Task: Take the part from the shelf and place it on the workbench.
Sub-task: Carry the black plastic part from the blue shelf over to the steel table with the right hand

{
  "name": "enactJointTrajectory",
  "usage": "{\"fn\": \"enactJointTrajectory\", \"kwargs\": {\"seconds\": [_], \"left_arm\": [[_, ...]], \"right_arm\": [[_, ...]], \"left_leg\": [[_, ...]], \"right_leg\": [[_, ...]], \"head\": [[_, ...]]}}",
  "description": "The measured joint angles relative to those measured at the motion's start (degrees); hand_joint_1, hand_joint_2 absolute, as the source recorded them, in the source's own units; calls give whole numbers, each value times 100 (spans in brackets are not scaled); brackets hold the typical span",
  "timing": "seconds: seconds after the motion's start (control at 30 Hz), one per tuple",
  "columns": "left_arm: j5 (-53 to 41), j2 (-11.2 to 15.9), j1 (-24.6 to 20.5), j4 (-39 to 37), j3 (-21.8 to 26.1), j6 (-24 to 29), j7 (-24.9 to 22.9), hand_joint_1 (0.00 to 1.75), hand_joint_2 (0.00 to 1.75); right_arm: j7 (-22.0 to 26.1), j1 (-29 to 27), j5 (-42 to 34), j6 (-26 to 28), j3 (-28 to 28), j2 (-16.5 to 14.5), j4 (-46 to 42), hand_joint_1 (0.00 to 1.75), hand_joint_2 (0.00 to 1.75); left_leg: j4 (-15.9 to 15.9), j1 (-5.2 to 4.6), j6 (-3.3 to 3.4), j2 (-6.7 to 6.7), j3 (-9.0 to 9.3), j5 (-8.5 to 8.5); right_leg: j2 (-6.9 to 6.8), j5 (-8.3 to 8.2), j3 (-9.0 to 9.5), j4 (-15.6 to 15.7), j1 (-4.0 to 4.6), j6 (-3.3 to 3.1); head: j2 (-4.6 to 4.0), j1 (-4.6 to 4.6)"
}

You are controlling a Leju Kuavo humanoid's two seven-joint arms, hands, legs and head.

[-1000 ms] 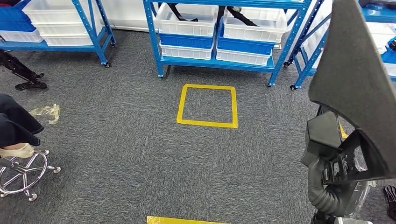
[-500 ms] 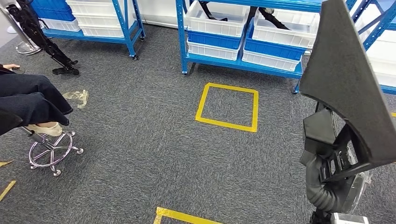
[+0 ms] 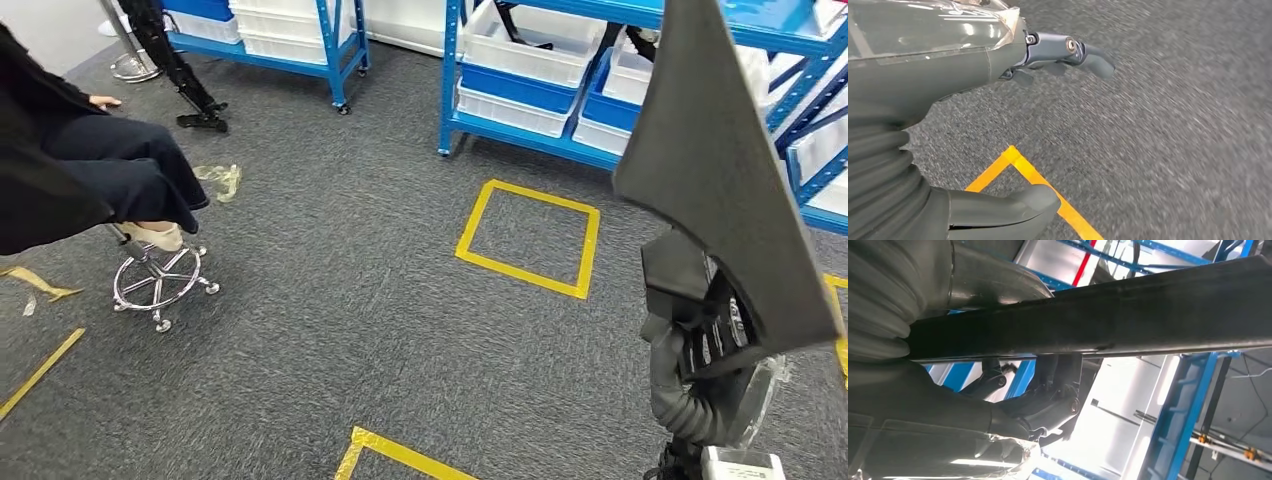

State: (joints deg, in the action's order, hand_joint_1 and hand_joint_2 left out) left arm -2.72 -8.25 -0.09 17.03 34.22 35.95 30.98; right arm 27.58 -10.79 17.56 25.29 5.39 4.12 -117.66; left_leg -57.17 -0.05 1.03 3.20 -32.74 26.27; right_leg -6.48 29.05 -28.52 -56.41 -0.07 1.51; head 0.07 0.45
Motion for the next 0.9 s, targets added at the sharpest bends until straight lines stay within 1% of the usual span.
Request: {"fn": "enactJointTrajectory", "kwargs": {"seconds": [0.03,0.07,0.1,0.13,0.17,0.2,0.23,0.27,0.3,0.33,0.37,0.4,0.43,0.47,0.5,0.53,0.57,0.6,0.63,0.67,0.7,0.73,0.77,0.8,0.83,0.87,0.9], "left_arm": [[-15,-3,6,4,11,-1,-5,0,175],[-35,-2,11,9,22,-1,-11,0,175],[-64,-3,10,15,31,-1,-15,0,175],[-97,-3,8,21,41,-1,-18,0,175],[-132,-4,5,26,55,-3,-25,0,175],[-171,-10,6,28,74,-6,-39,0,175],[-211,-14,11,28,97,-9,-67,0,175],[-252,-18,16,28,123,-7,-106,0,175],[-294,-20,21,28,148,1,-151,0,175],[-332,-20,23,28,169,14,-193,0,175],[-362,-17,23,28,192,36,-233,0,175],[-382,-14,22,28,218,72,-270,0,175],[-396,-11,24,28,246,118,-307,0,175],[-407,-11,34,28,279,168,-344,0,175],[-417,-15,51,28,313,216,-377,0,175],[-428,-18,71,28,345,251,-402,0,175],[-438,-24,86,29,376,279,-416,0,175],[-444,-28,93,29,403,298,-425,0,175],[-446,-33,94,30,423,310,-428,0,175],[-451,-40,91,31,437,319,-430,0,175],[-471,-47,91,32,449,325,-445,0,175],[-508,-57,96,38,466,337,-484,0,175],[-563,-69,106,50,493,355,-543,0,175],[-639,-81,119,67,532,374,-617,0,175],[-730,-92,132,90,579,393,-691,0,175],[-843,-108,139,122,637,406,-755,0,175],[-990,-131,142,164,706,416,-822,0,175]], "right_arm": [[0,8,-2,3,4,0,1,175,175],[2,12,-5,6,8,0,2,175,175],[3,10,-7,9,11,2,3,175,175],[4,3,-7,12,13,4,5,175,175],[5,-14,-3,13,15,4,8,175,175],[5,-36,5,12,17,4,11,175,175],[3,-61,19,9,19,0,14,175,175],[-1,-89,45,2,21,-12,15,175,175],[-10,-116,79,-14,22,-35,15,175,175],[-21,-144,119,-37,23,-68,15,175,175],[-32,-175,160,-69,27,-111,14,175,175],[-45,-204,191,-111,32,-158,14,175,175],[-60,-228,212,-156,37,-203,14,175,175],[-76,-243,219,-203,44,-243,15,175,175],[-92,-246,217,-249,54,-280,15,175,175],[-107,-239,209,-286,66,-316,15,175,175],[-118,-234,199,-315,79,-355,15,175,175],[-126,-231,192,-338,90,-394,16,175,175],[-133,-231,187,-352,97,-425,17,175,175],[-136,-235,186,-370,98,-448,21,175,175],[-136,-235,185,-393,99,-461,28,175,175],[-137,-233,184,-426,103,-473,40,175,175],[-139,-230,185,-468,112,-490,56,175,175],[-144,-227,188,-508,124,-508,72,175,175],[-155,-221,195,-548,139,-528,87,175,175],[-170,-214,203,-580,155,-546,98,175,175],[-187,-203,210,-603,167,-561,109,175,175]], "left_leg": [[18,2,44,-59,-6,-23],[38,11,93,-120,-10,-51],[56,29,135,-179,-13,-78],[60,35,161,-243,-28,-94],[59,38,178,-316,-45,-106],[58,37,185,-397,-59,-115],[57,37,185,-479,-68,-124],[55,40,178,-564,-71,-133],[51,46,165,-647,-70,-142],[45,51,146,-729,-71,-150],[23,43,118,-810,-82,-154],[7,35,87,-876,-98,-159],[-3,26,52,-930,-118,-166],[-7,24,15,-976,-139,-177],[1,34,-17,-1017,-157,-194],[-17,40,-45,-989,-177,-186],[-106,39,-72,-886,-221,-122],[-298,34,-95,-741,-308,10],[-608,33,-115,-569,-445,202],[-995,35,-135,-450,-621,413],[-1368,44,-149,-393,-793,577],[-1607,52,-157,-365,-897,650],[-1640,57,-157,-344,-896,619],[-1439,61,-148,-308,-769,497],[-1061,61,-129,-233,-541,334],[-642,49,-106,-101,-299,202],[-313,33,-78,-5,-111,105]], "right_leg": [[32,29,-15,-30,-7,26],[132,105,-64,-140,-18,39],[280,237,-171,-372,-27,32],[447,408,-338,-732,-45,8],[548,581,-535,-1157,-50,-16],[597,705,-710,-1529,-51,-19],[616,750,-810,-1737,-55,1],[626,695,-796,-1702,-63,45],[649,555,-667,-1424,-77,101],[720,378,-468,-999,-100,157],[821,221,-281,-582,-115,187],[895,111,-150,-279,-129,183],[943,59,-90,-126,-127,155],[932,44,-77,-97,-110,107],[876,27,-76,-101,-111,57],[826,9,-69,-101,-115,15],[770,-10,-62,-95,-127,-29],[706,-25,-66,-87,-141,-71],[638,-30,-69,-85,-136,-99],[565,-29,-78,-86,-124,-119],[483,-28,-88,-88,-108,-129],[402,-25,-101,-89,-96,-132],[324,-21,-116,-90,-87,-137],[249,-17,-123,-89,-83,-140],[183,-11,-122,-89,-79,-144],[122,-1,-107,-91,-64,-140],[65,9,-86,-93,-43,-124]], "head": [[0,1],[0,7],[0,16],[0,24],[0,31],[0,32],[0,33],[0,35],[0,36],[0,40],[0,43],[0,43],[0,38],[0,34],[0,27],[0,23],[0,10],[0,-10],[0,-28],[0,-46],[0,-52],[0,-52],[0,-53],[0,-54],[0,-54],[0,-56],[0,-50]]}}
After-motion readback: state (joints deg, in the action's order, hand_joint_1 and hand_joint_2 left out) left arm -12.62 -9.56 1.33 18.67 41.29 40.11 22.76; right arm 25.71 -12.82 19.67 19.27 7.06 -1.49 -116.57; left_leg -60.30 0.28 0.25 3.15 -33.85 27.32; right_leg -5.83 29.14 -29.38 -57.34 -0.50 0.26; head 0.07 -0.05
